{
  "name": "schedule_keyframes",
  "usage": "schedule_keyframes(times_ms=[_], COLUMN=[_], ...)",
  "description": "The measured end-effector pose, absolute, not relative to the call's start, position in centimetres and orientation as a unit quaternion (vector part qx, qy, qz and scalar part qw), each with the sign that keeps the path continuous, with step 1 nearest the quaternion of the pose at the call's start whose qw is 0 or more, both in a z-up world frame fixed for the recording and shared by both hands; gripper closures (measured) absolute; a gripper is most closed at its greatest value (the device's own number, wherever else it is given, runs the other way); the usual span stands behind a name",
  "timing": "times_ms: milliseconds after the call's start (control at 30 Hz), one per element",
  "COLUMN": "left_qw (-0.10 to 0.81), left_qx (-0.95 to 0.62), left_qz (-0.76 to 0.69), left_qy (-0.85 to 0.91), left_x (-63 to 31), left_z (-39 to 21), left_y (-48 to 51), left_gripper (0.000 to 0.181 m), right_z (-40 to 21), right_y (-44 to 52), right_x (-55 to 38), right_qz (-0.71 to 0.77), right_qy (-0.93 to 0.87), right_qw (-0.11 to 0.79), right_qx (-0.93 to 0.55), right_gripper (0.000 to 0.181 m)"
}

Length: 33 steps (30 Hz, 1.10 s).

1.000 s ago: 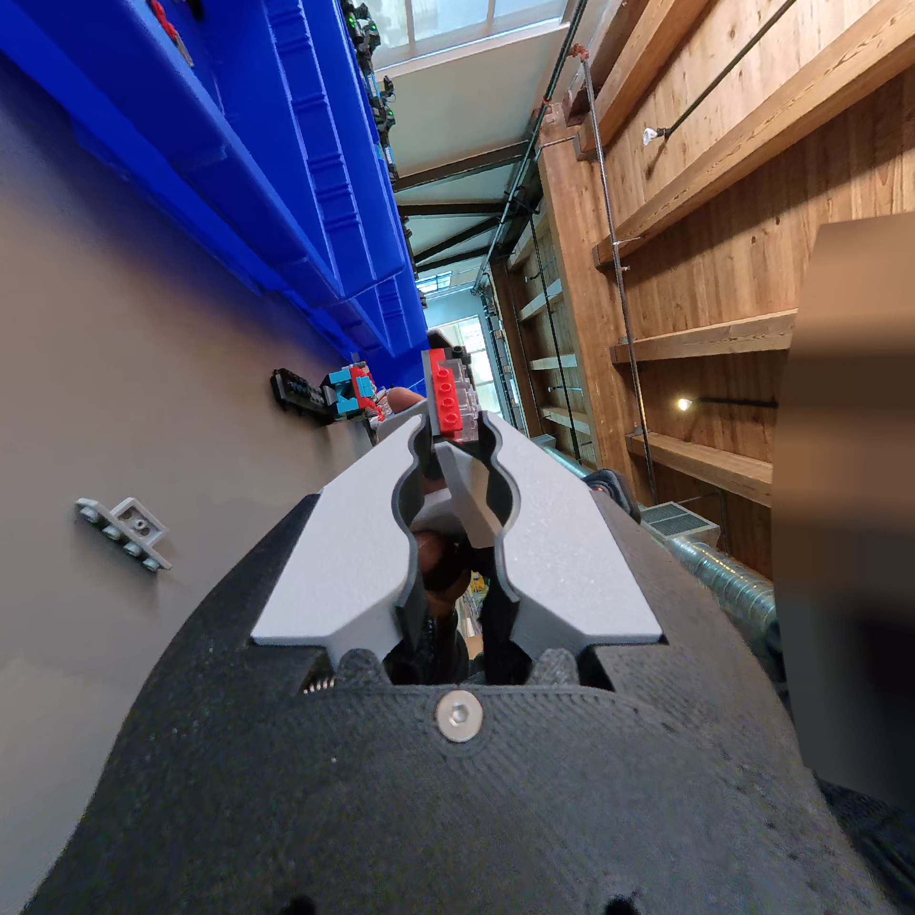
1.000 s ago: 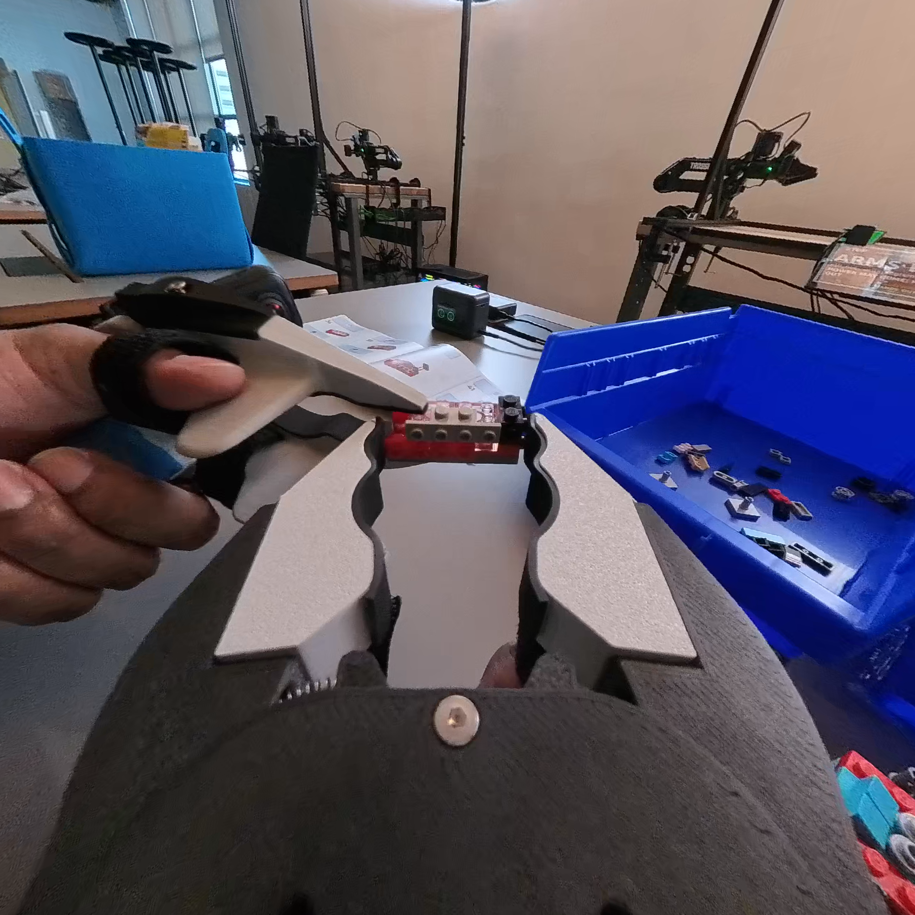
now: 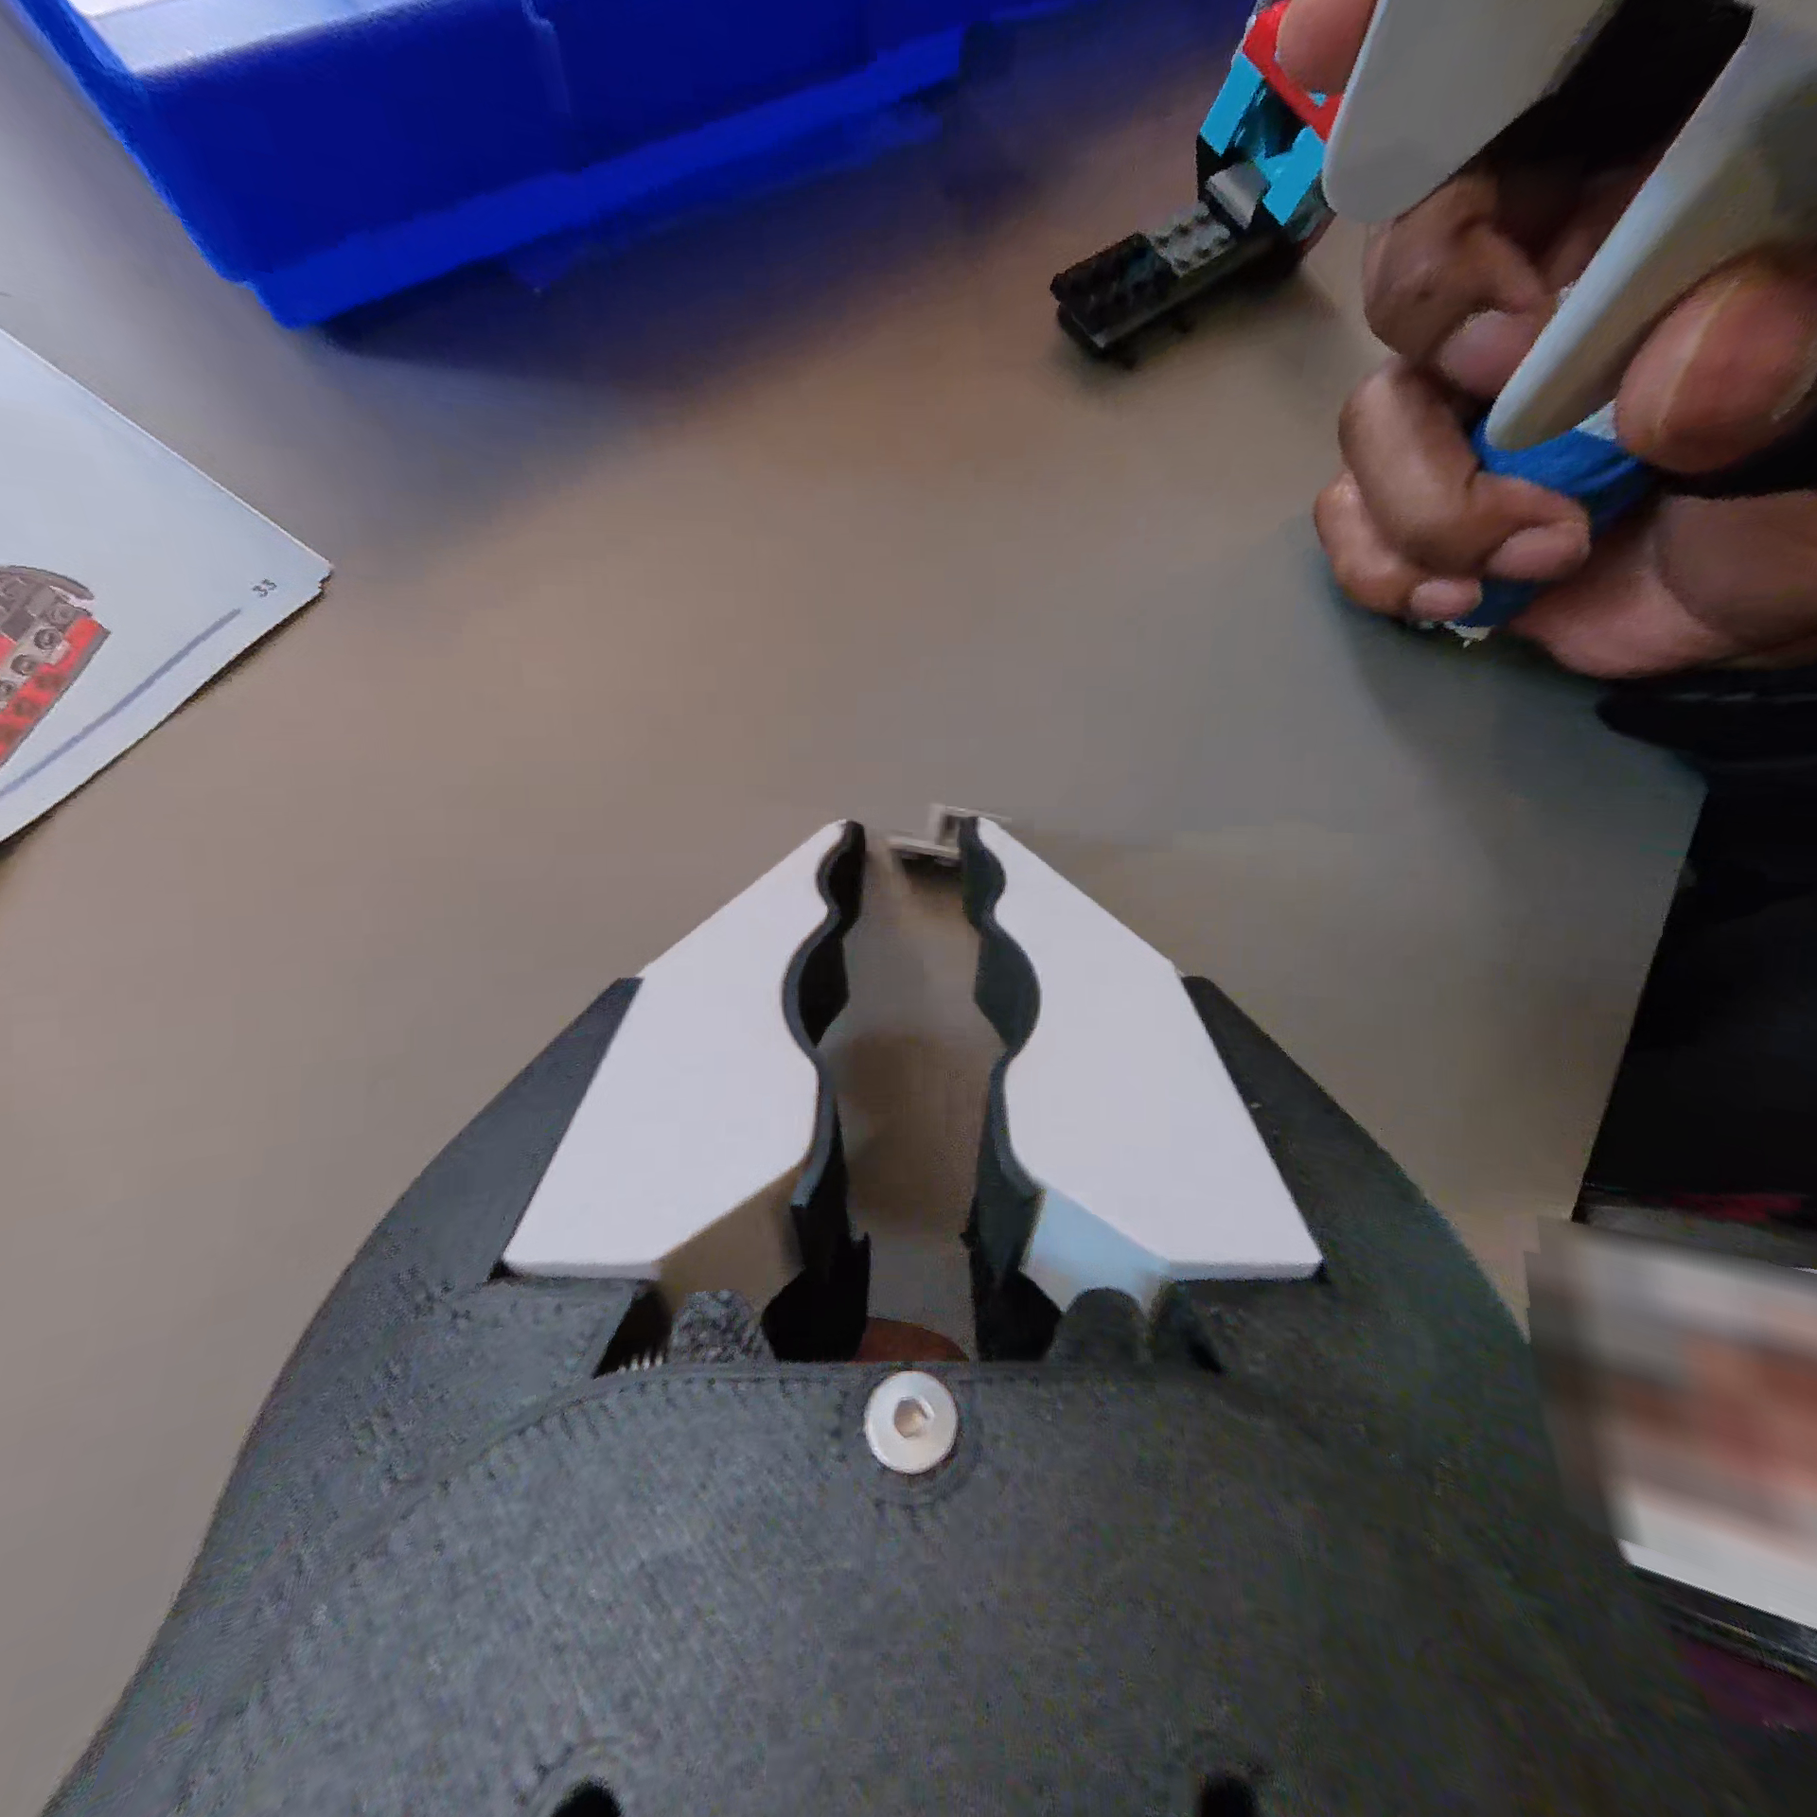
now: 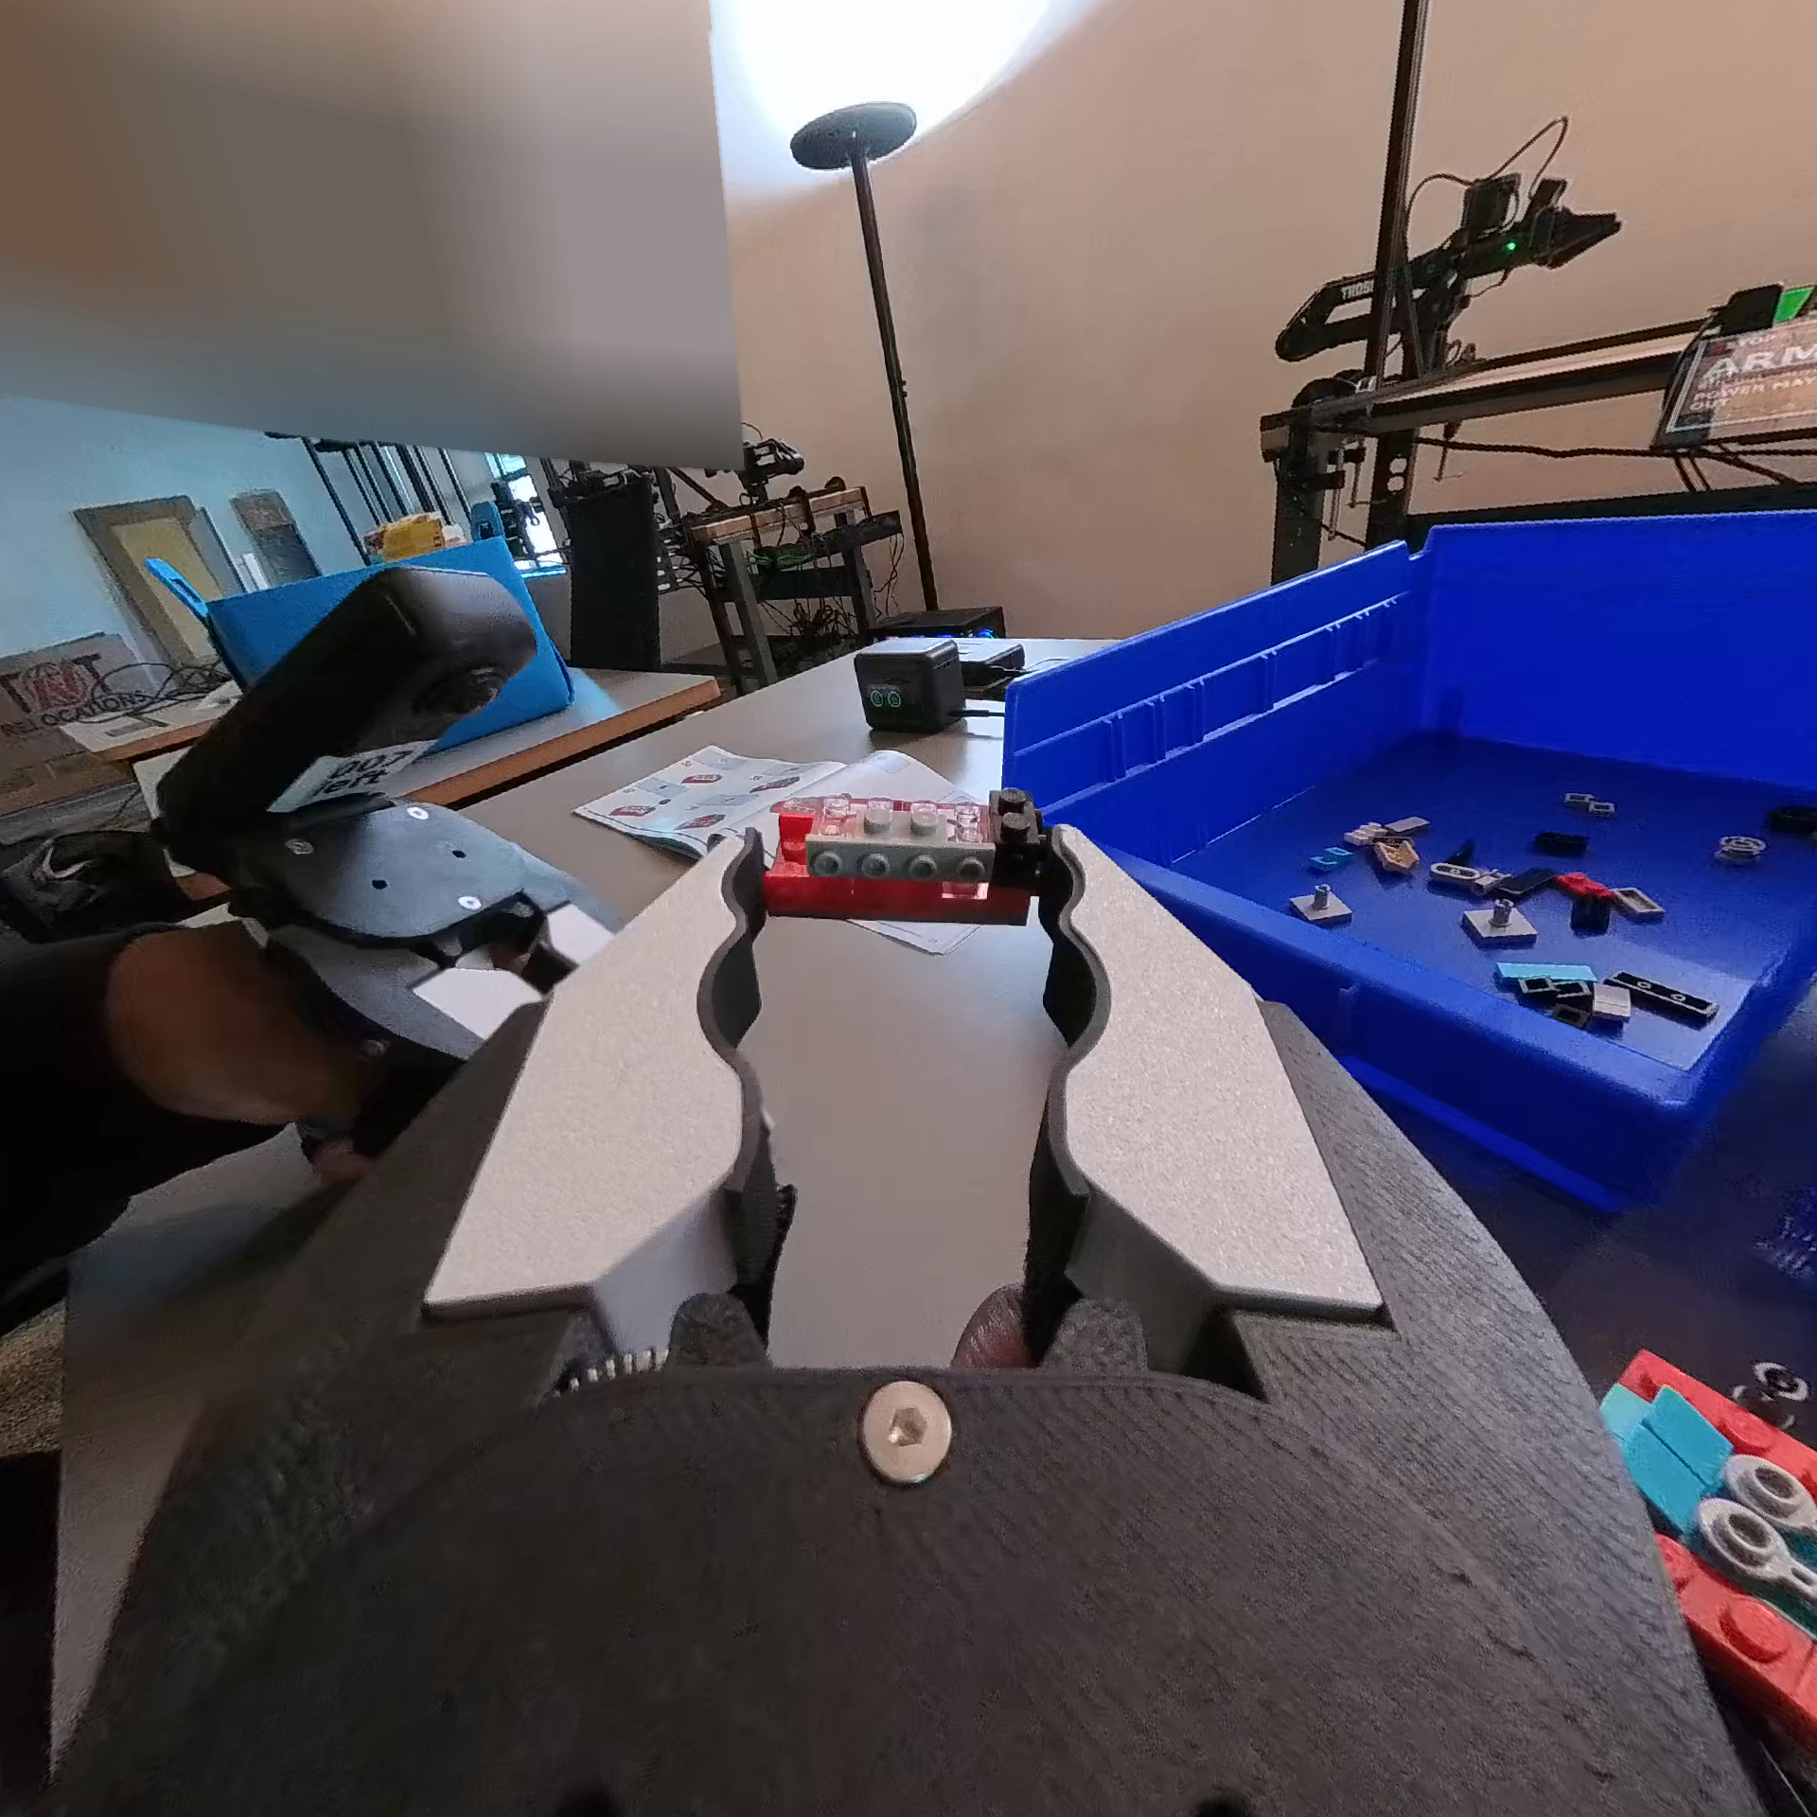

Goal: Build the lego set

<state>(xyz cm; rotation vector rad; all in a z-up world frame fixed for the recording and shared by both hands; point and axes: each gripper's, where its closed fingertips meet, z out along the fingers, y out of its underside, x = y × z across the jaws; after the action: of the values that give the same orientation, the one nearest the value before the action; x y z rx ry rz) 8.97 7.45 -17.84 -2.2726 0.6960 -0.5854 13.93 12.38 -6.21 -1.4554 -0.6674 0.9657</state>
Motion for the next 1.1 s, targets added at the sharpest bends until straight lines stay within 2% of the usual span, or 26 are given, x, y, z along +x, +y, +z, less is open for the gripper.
schedule_keyframes(times_ms=[67,167,367,467,533,600,633,733,900,1100], left_qw=[0.340,0.355,0.355,0.355,0.359,0.363,0.366,0.370,0.379,0.372], left_qx=[-0.873,-0.869,-0.854,-0.854,-0.853,-0.853,-0.852,-0.849,-0.817,-0.815], left_qz=[-0.228,-0.241,-0.225,-0.183,-0.166,-0.146,-0.145,-0.200,-0.409,-0.438], left_qy=[0.266,0.249,0.307,0.335,0.341,0.345,0.345,0.320,0.149,0.072], left_x=[9.0,8.7,9.6,10.0,10.2,10.2,10.2,10.8,10.3,7.4], left_z=[-17.8,-17.2,-17.4,-17.9,-18.0,-18.1,-18.0,-17.0,-12.7,-13.0], left_y=[7.4,7.8,6.3,6.0,6.0,6.3,6.3,6.2,7.2,7.9], left_gripper=[0.174,0.173,0.136,0.127,0.129,0.145,0.148,0.147,0.147,0.140], right_z=[-6.2,-6.1,-6.1,-6.2,-6.2,-6.1,-6.1,-6.1,-6.0,-6.0], right_y=[12.4,12.4,12.5,12.6,12.6,12.6,12.6,12.6,12.5,12.5], right_x=[14.0,14.0,14.1,14.1,14.2,14.2,14.2,14.2,14.2,14.2], right_qz=[0.416,0.419,0.423,0.423,0.423,0.423,0.423,0.424,0.435,0.435], right_qy=[-0.286,-0.284,-0.280,-0.278,-0.277,-0.277,-0.277,-0.276,-0.272,-0.272], right_qw=[0.595,0.595,0.592,0.591,0.592,0.592,0.593,0.594,0.589,0.589], right_qx=[-0.625,-0.624,-0.626,-0.627,-0.627,-0.627,-0.627,-0.625,-0.624,-0.624], right_gripper=[0.124,0.124,0.124,0.124,0.124,0.124,0.124,0.124,0.124,0.124])
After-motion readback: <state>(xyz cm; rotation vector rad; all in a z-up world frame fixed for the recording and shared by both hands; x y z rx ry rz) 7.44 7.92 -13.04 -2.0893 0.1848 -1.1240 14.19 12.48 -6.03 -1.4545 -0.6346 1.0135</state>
